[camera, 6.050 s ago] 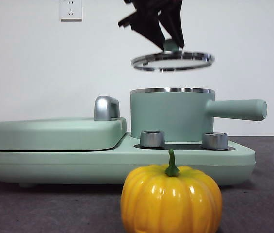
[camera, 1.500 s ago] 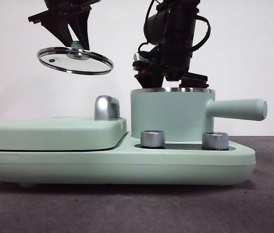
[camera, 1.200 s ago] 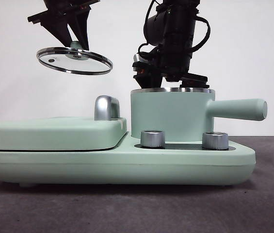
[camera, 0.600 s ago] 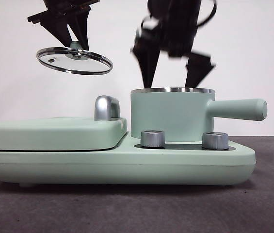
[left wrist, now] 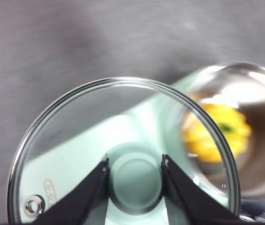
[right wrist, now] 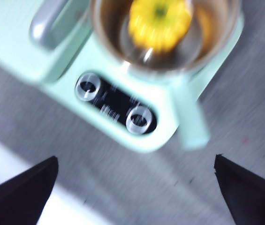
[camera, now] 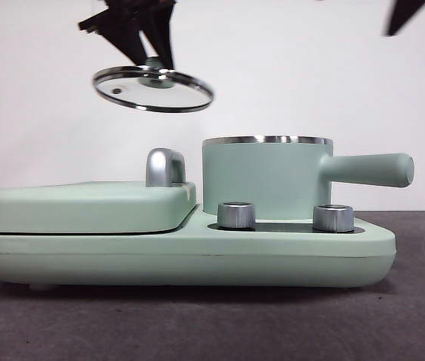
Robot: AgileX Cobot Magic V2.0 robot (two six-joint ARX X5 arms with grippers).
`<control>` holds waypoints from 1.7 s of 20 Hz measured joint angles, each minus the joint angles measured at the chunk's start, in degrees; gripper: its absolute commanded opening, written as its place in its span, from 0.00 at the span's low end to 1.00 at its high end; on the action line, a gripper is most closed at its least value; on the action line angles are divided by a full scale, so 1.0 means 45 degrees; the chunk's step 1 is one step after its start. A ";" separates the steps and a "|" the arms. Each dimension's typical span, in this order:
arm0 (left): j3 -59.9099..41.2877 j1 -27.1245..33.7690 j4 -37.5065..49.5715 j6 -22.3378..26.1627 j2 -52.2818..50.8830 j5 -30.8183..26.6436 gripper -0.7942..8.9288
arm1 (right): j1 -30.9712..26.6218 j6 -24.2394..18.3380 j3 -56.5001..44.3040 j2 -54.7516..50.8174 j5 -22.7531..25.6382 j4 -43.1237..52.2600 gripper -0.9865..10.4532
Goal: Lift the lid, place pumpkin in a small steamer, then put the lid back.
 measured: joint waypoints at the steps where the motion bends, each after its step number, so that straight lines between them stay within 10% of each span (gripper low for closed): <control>1: 0.0000 -0.0228 0.0044 0.0000 0.0000 0.0078 0.10 | 0.0005 -0.0015 -0.0942 -0.1073 -0.0408 0.0092 0.56; 13: 0.0024 -0.2744 0.1146 0.0495 0.0937 0.0083 0.10 | 0.0039 0.0044 -0.6037 -1.0049 -0.1035 0.1637 0.56; 34: 0.0024 -0.2788 0.2380 0.1540 0.2254 0.1258 0.10 | 0.0039 0.0520 -0.6042 -1.0715 -0.1035 0.1535 0.56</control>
